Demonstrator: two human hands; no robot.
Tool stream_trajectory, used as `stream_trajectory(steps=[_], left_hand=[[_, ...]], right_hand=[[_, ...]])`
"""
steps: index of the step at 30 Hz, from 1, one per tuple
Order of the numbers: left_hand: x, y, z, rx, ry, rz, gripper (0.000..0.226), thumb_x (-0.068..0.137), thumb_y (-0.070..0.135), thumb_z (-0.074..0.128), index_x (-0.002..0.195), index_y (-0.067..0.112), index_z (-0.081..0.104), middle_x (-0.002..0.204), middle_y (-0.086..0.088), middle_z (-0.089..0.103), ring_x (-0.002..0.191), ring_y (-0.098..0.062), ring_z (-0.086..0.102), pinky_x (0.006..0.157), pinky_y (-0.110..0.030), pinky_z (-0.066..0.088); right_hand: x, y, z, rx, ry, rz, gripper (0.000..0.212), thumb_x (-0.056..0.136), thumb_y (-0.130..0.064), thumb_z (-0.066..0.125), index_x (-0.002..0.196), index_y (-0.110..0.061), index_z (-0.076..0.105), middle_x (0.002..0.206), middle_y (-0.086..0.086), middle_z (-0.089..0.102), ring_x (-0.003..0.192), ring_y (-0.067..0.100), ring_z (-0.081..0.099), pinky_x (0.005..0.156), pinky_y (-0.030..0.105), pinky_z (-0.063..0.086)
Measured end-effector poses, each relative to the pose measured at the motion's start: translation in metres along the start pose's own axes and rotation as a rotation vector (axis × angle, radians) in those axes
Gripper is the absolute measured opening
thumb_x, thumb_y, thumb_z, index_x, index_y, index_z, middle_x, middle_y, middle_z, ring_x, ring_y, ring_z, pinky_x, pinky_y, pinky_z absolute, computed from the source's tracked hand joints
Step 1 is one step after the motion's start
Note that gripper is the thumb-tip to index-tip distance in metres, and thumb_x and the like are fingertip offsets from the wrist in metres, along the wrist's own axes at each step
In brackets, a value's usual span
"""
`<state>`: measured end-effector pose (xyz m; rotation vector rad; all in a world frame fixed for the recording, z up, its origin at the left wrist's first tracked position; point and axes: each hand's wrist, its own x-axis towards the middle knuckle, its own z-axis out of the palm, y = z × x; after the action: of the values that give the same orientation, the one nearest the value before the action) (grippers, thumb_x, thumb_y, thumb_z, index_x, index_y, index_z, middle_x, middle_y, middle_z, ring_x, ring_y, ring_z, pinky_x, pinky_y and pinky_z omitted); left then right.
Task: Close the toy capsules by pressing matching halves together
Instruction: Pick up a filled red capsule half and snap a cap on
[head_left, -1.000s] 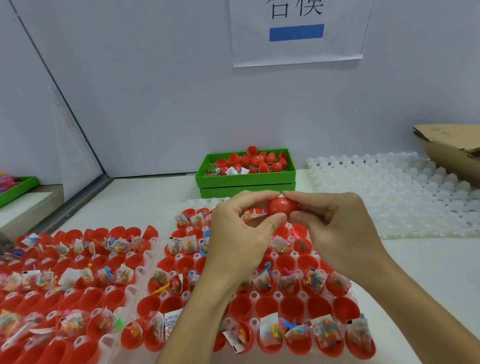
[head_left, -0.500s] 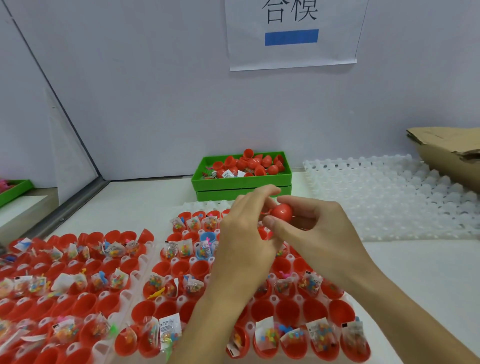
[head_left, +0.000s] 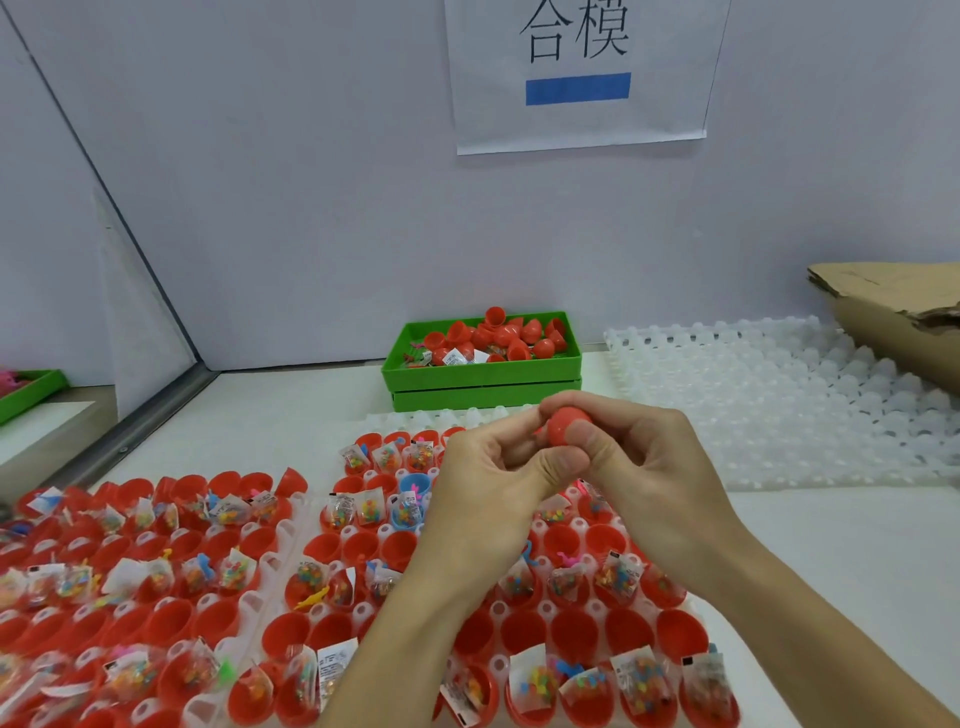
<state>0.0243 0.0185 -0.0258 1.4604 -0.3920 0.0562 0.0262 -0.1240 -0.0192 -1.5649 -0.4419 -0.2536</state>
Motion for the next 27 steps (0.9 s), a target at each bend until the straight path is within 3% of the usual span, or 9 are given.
stream_trajectory(steps=[7,9,11,14,18,20,22,25,27], left_hand=[[-0.001,-0.003,0.003,0.041,0.05,0.051,0.031,0.072,0.026,0.074,0.102,0.031,0.073,0.097,0.001,0.077,0.098,-0.016,0.073,0.08,-0.024,0.058],[0.0,-0.002,0.002,0.04,0.042,0.043,0.035,0.073,0.026,0.074,0.108,0.028,0.072,0.101,0.0,0.077,0.1,-0.017,0.072,0.082,-0.026,0.058],[0.0,0.0,0.0,0.002,0.004,0.001,0.045,0.076,0.029,0.076,0.119,0.022,0.068,0.109,-0.003,0.075,0.107,-0.02,0.07,0.089,-0.034,0.057],[0.0,0.003,-0.004,-0.128,-0.1,-0.066,0.05,0.083,0.023,0.072,0.13,0.017,0.06,0.122,-0.007,0.07,0.117,-0.023,0.065,0.099,-0.043,0.052],[0.001,0.006,-0.005,-0.277,-0.024,-0.128,0.044,0.086,0.029,0.067,0.125,0.01,0.062,0.113,-0.017,0.065,0.1,-0.019,0.066,0.086,-0.041,0.056],[0.002,0.004,-0.003,-0.237,0.064,-0.154,0.043,0.085,0.036,0.073,0.115,0.006,0.064,0.1,-0.014,0.068,0.086,-0.016,0.068,0.079,-0.037,0.058],[0.003,0.002,-0.002,-0.188,0.094,-0.171,0.045,0.082,0.035,0.072,0.113,0.004,0.064,0.092,-0.007,0.072,0.078,-0.014,0.069,0.077,-0.037,0.059],[0.003,-0.002,-0.002,-0.103,0.11,-0.157,0.041,0.08,0.031,0.068,0.112,0.005,0.068,0.099,-0.013,0.074,0.082,-0.018,0.072,0.077,-0.036,0.059],[0.004,-0.003,-0.002,-0.147,0.117,-0.162,0.039,0.082,0.028,0.065,0.113,0.002,0.068,0.101,-0.017,0.074,0.084,-0.02,0.072,0.078,-0.035,0.059]], right_hand=[[0.001,0.002,0.001,0.024,-0.011,-0.015,0.02,0.092,-0.005,0.06,0.096,-0.018,0.074,0.09,0.003,0.076,0.087,0.015,0.073,0.075,0.024,0.056],[0.002,0.001,-0.002,0.03,-0.023,-0.019,0.016,0.088,-0.016,0.063,0.099,-0.017,0.074,0.093,0.001,0.077,0.09,0.014,0.073,0.078,0.023,0.056],[0.003,-0.001,-0.006,0.034,-0.049,-0.01,0.027,0.082,-0.026,0.063,0.105,-0.015,0.074,0.097,0.0,0.077,0.096,0.014,0.072,0.084,0.026,0.057],[0.003,-0.004,-0.008,0.048,-0.069,-0.026,0.034,0.078,-0.029,0.066,0.11,-0.018,0.072,0.101,-0.003,0.076,0.097,0.011,0.072,0.082,0.021,0.055],[0.002,-0.002,-0.006,-0.129,0.01,-0.091,0.052,0.076,-0.016,0.08,0.124,-0.026,0.064,0.096,-0.006,0.075,0.087,0.014,0.072,0.074,0.024,0.058],[0.003,0.0,-0.005,-0.276,0.045,-0.152,0.061,0.073,-0.008,0.083,0.124,-0.032,0.061,0.094,-0.011,0.073,0.079,0.006,0.068,0.064,0.018,0.052],[0.001,0.002,-0.006,-0.398,0.055,-0.178,0.062,0.071,-0.009,0.085,0.124,-0.033,0.063,0.097,-0.018,0.07,0.077,-0.005,0.061,0.065,0.009,0.045],[0.0,0.003,-0.006,-0.507,0.028,-0.192,0.067,0.07,-0.01,0.086,0.127,-0.033,0.062,0.103,-0.019,0.066,0.088,-0.009,0.057,0.073,0.003,0.041],[0.0,0.002,-0.005,-0.456,0.008,-0.181,0.07,0.069,-0.01,0.087,0.129,-0.034,0.06,0.105,-0.024,0.066,0.088,-0.007,0.059,0.07,0.007,0.044]])
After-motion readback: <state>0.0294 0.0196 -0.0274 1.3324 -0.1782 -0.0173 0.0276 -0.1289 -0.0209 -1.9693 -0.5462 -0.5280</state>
